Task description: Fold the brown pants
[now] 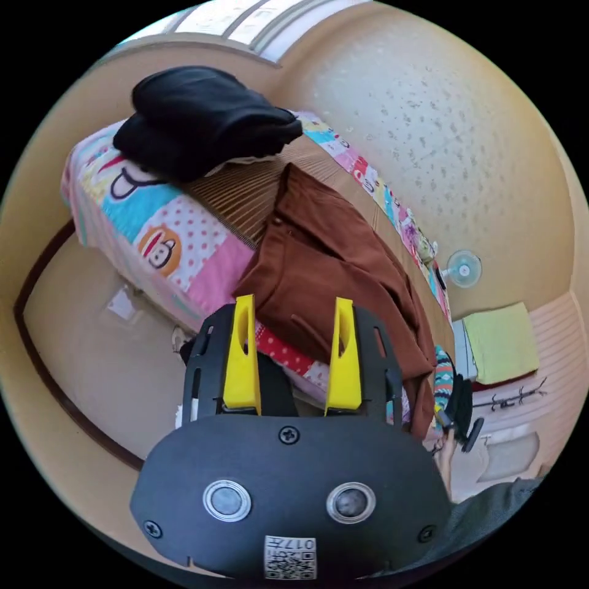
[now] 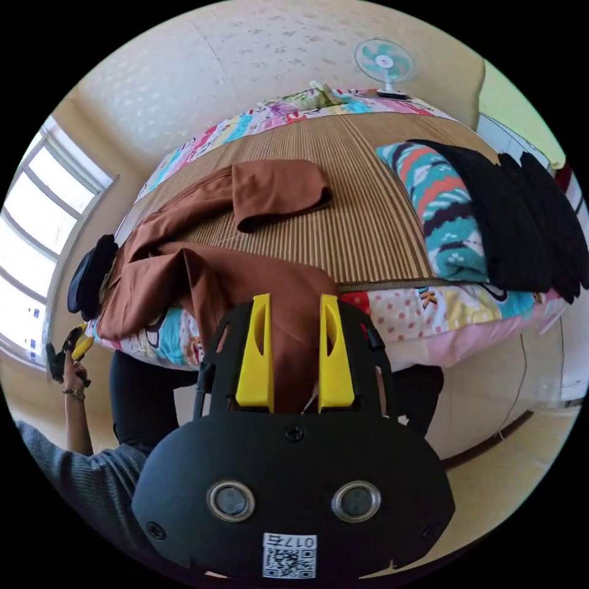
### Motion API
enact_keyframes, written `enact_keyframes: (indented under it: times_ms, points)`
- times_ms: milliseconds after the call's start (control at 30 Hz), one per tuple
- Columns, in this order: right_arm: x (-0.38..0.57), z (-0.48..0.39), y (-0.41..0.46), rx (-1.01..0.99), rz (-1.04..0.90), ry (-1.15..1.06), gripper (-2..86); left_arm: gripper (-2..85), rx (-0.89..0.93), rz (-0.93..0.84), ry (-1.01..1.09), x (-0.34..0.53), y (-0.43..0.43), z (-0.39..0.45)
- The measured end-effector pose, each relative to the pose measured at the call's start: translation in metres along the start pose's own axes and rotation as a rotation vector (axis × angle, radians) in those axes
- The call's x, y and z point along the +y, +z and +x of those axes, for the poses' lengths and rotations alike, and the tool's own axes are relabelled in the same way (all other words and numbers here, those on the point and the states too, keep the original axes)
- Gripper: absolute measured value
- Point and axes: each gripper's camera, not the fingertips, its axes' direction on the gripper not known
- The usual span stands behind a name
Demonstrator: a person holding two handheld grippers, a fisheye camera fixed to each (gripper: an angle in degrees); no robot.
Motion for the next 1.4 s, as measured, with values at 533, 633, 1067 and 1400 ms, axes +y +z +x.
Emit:
enact_keyframes:
  times_ms: [533, 633, 1067, 1400]
  points:
    - [-0.136, -0.042, -0.146, 0.096, 0.354, -0.286, 3.8, -0.5, 0.15, -0.124, 0.176, -0.033, 0.009, 0.012]
    - [-0.183, -0.02, -0.131, 0.139, 0.27, -0.212, 6.6, 1.2, 0.106, -0.079, 0.115, -0.033, 0.0, -0.003]
    - [-0.085, 0.16, 0.015, -0.105, -0.184, 0.227, 10.8, 10.0, 0.017, -0.22, -0.023, -0.008, 0.075, -0.017]
    - [-0.07, 0.211, 0.017, -0.273, -0.076, 0.391, 13.9, -0.5, -0.104, -0.026, 0.146, -0.024, -0.012, -0.006]
